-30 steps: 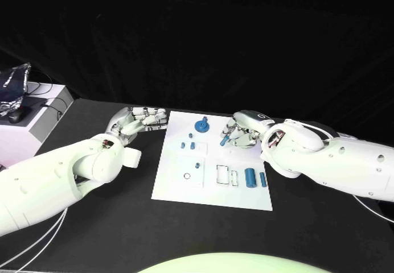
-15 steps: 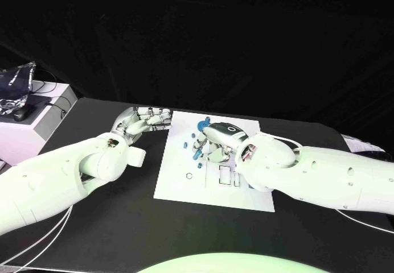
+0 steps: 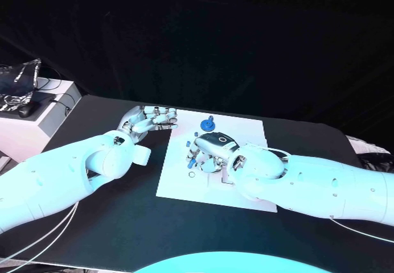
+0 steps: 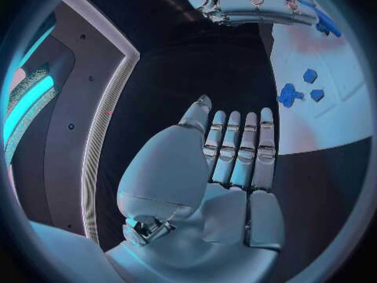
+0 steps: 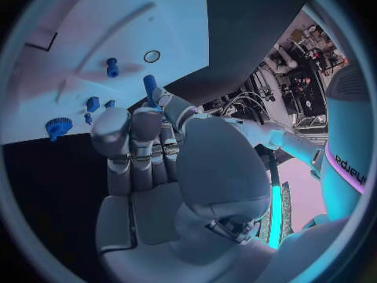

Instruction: Assemble the parts on the task board

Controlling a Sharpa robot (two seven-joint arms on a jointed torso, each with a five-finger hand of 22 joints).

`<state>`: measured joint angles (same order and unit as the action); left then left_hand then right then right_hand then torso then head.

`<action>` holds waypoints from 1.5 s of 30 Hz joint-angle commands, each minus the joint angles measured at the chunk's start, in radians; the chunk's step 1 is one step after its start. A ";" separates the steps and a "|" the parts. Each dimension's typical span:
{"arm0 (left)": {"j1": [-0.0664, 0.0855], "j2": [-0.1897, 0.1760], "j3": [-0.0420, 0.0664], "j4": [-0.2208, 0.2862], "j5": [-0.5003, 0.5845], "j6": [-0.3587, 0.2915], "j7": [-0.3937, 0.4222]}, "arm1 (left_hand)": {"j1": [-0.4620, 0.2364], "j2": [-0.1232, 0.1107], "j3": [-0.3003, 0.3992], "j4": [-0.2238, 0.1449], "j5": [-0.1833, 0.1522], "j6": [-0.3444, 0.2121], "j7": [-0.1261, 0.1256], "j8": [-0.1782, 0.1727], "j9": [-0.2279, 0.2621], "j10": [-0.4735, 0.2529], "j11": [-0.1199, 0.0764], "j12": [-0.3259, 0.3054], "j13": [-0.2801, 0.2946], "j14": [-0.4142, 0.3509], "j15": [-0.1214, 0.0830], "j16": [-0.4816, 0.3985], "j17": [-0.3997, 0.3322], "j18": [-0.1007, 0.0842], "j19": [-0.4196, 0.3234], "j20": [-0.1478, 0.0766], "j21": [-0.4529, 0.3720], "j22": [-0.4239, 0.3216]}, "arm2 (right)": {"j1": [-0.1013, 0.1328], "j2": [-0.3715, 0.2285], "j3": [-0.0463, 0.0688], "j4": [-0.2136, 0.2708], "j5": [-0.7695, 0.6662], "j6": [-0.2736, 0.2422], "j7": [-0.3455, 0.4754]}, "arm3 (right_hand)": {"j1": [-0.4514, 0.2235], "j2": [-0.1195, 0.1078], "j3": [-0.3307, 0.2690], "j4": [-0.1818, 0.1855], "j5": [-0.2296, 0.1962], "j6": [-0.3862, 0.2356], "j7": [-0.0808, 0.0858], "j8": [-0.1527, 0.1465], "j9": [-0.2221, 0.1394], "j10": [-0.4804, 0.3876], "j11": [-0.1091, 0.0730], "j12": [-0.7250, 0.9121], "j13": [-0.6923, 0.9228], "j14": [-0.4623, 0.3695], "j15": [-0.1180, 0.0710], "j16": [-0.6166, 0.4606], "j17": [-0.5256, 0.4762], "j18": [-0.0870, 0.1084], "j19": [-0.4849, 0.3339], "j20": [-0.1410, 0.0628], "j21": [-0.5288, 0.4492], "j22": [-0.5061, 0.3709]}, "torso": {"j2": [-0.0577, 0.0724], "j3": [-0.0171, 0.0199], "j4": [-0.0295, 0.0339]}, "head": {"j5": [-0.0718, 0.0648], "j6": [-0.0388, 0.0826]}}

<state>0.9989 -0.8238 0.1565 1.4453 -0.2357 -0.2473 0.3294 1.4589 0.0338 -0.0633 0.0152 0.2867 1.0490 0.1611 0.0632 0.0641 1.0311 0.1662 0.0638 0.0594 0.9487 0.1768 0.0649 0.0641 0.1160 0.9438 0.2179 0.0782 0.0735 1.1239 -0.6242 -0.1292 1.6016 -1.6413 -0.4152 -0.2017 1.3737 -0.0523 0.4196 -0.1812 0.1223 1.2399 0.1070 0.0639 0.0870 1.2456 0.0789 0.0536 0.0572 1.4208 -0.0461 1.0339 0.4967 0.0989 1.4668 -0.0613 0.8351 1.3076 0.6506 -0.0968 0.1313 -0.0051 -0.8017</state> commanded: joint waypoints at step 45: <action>0.000 -0.001 0.001 -0.006 0.000 0.017 -0.001 | 0.006 -0.001 -0.006 0.001 -0.002 -0.010 0.005 0.000 0.001 -0.012 0.005 0.000 0.000 -0.013 0.002 0.000 -0.001 0.014 -0.001 0.005 -0.003 -0.001 | -0.030 0.002 -0.001 0.005 -0.083 0.080 -0.022 | -0.008 0.022 -0.004 -0.013 0.023 0.000 0.004 0.002 0.003 0.082 -0.041 0.007 0.005 0.000 -0.007 0.011 -0.007 0.000 0.000 -0.006 0.104 0.119 | -0.001 0.0005 0.0000 | 0.018 -0.024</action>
<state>0.9989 -0.8260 0.1567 1.4378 -0.2363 -0.2426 0.3223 1.4588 0.0338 -0.0633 0.0151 0.2867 1.0454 0.1647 0.0632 0.0641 1.0276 0.1697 0.0638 0.0594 0.9413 0.1769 0.0649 0.0641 0.1158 0.9437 0.2179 0.0782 0.0734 1.0965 -0.6242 -0.1304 1.6076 -1.7005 -0.3531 -0.2200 1.3624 -0.0410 0.4126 -0.1932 0.1450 1.2394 0.1070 0.0611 0.0887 1.2455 0.0789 0.0536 0.0572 1.4210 -0.0459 1.0379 0.4906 0.0915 1.4660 -0.0605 0.9372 1.3081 0.6498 -0.0961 0.1311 0.0135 -0.8240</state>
